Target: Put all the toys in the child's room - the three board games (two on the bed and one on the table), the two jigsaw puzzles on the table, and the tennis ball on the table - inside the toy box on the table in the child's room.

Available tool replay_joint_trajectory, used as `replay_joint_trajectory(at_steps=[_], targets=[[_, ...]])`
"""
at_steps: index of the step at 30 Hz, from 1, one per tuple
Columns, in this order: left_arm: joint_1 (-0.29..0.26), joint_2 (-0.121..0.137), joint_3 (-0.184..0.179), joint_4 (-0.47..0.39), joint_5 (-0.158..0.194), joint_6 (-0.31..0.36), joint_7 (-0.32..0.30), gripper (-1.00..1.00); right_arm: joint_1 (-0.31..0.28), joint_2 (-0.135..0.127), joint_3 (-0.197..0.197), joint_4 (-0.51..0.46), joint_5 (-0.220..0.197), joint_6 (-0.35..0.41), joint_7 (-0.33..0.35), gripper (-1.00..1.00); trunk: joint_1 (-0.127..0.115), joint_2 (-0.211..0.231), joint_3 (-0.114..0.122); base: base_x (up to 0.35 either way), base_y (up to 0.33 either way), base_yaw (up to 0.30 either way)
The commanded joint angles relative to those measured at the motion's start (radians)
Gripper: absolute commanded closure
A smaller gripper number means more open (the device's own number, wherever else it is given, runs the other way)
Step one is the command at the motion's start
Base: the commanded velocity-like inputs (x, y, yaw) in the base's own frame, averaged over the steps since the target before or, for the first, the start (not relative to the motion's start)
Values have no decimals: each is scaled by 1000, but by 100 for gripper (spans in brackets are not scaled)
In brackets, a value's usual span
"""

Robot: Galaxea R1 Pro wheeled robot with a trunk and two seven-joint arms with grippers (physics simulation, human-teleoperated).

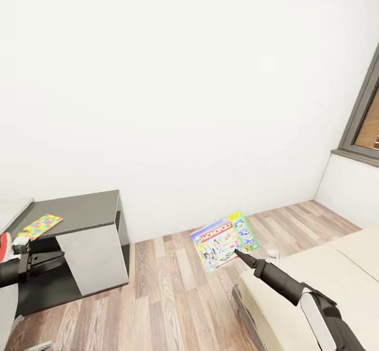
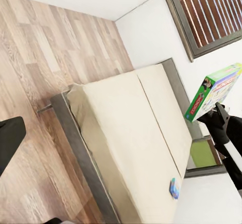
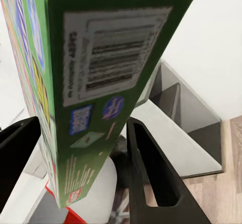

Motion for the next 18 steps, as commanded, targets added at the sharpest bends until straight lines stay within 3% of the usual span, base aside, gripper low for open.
replay_joint_trajectory(at_steps=[1, 6, 18], targets=[[-1, 0, 0, 1, -1, 10, -5, -100, 0, 0, -1, 0, -8, 8, 1, 100, 1, -1, -1, 222, 197, 290], [-1, 0, 0, 1, -1, 9, -5, -100, 0, 0, 0, 0, -8, 8, 1, 100, 1, -1, -2, 245, 207, 257], [-1, 0, 1, 1, -1, 9, -5, -100, 0, 0, -1, 0, -8, 7, 1, 100, 1, -1, -3, 253, 235, 52]])
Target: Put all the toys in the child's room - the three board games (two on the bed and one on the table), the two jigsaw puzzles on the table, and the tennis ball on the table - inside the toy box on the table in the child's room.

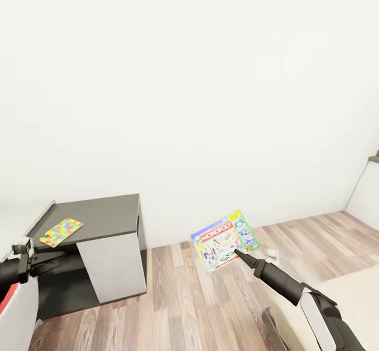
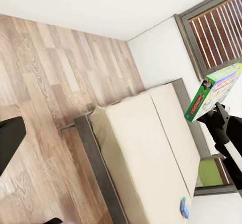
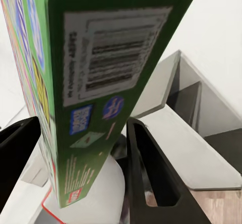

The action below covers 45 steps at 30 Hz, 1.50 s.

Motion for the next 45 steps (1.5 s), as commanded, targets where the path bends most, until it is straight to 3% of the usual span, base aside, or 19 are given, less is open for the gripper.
replay_joint_trajectory(at_steps=[1, 21, 45], targets=[[-1, 0, 0, 1, -1, 11, -4, -100, 0, 0, 0, 0, -9, 9, 1, 100, 1, -1, -1, 245, 239, 209], [0, 0, -1, 1, -2, 11, -4, -100, 0, 0, 0, 0, -9, 9, 1, 100, 1, -1, -1, 234, 58, 282], [1, -1, -2, 1, -2, 11, -4, -100, 0, 0, 2, 0, -9, 9, 2, 100, 1, -1, -1, 21, 5, 265]])
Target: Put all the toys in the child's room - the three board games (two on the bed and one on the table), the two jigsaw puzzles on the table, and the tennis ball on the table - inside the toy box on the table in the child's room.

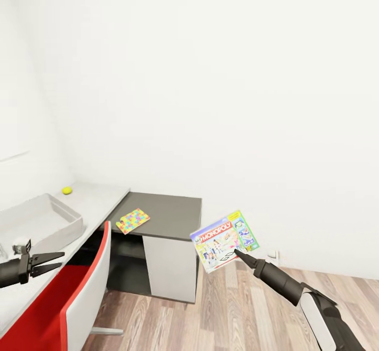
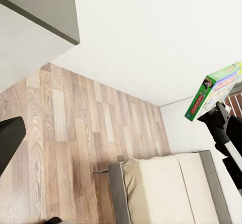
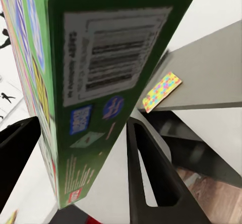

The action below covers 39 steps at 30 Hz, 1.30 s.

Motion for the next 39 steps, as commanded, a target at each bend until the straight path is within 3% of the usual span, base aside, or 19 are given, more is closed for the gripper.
replay_joint_trajectory(at_steps=[1, 13, 30, 39], targets=[[-1, 0, 0, 0, -1, 11, -5, -100, 0, 0, -1, 0, -7, 8, 1, 100, 1, -1, -1, 140, 110, 49], [-1, 0, 0, 1, -1, 11, -5, -100, 0, 0, -2, 0, -7, 7, 1, 100, 1, -1, -1, 126, 56, 32], [-1, 0, 0, 0, 0, 11, -5, -100, 0, 0, 1, 0, -7, 8, 0, 100, 1, -1, -1, 12, 61, 277], [-1, -1, 0, 0, -1, 11, -5, -100, 0, 1, 2, 0, -5, 8, -1, 100, 1, -1, -1, 197, 1, 293]])
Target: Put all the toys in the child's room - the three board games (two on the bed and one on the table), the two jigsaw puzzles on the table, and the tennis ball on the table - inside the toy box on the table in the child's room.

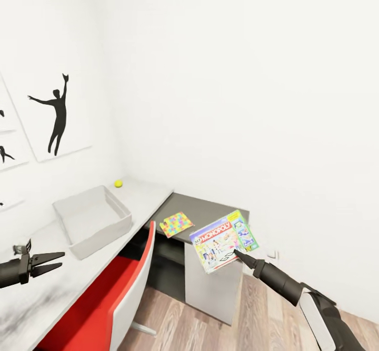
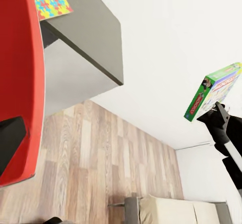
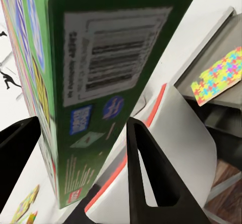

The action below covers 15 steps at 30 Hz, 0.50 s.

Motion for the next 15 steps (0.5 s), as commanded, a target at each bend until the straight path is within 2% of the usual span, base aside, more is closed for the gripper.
replay_joint_trajectory(at_steps=[1, 7, 15], targets=[[-1, 0, 0, 0, -2, 11, -5, -100, 0, 0, -1, 0, -8, 9, 1, 100, 1, -1, -1, 276, 0, 293], [-1, 0, 0, 1, -2, 11, -5, -100, 0, 1, -2, 0, 8, 9, 1, 100, 1, -1, -1, 245, 0, 293], [-1, -2, 0, 0, -2, 11, -5, -100, 0, 1, -1, 0, 11, 10, 1, 100, 1, -1, -1, 46, 0, 293]])
